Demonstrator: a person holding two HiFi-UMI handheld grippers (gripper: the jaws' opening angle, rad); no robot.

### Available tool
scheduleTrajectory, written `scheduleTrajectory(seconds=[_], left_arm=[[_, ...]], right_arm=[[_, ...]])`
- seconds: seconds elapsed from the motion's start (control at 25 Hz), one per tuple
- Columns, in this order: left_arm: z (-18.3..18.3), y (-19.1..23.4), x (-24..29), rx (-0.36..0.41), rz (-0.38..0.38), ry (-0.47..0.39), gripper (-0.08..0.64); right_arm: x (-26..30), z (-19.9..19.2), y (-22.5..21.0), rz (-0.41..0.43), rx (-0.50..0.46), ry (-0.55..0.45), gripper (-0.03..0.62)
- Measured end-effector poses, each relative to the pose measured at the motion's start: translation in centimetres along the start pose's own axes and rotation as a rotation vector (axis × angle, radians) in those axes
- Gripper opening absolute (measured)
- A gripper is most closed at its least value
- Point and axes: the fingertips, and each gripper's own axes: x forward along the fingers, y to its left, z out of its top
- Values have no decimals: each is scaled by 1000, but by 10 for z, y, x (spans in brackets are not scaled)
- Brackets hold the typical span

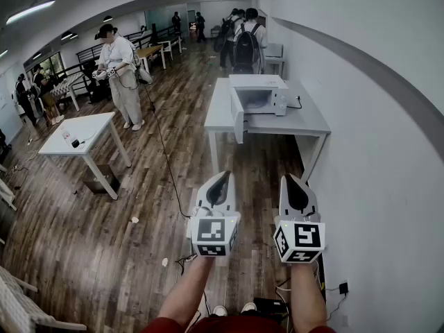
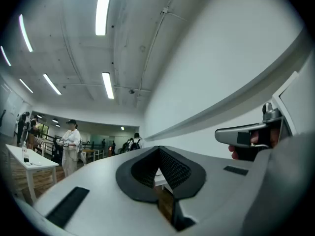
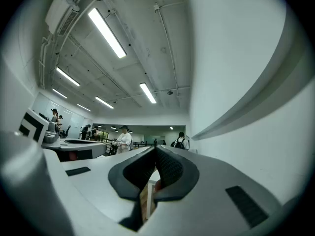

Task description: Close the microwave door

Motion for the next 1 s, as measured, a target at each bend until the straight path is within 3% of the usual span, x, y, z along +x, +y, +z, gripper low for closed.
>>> scheduleTrajectory(seconds=[1.0], left_arm=[[-9, -49, 38, 27, 29, 7, 26]], right_arm=[[7, -9, -61, 18, 39, -40, 27]])
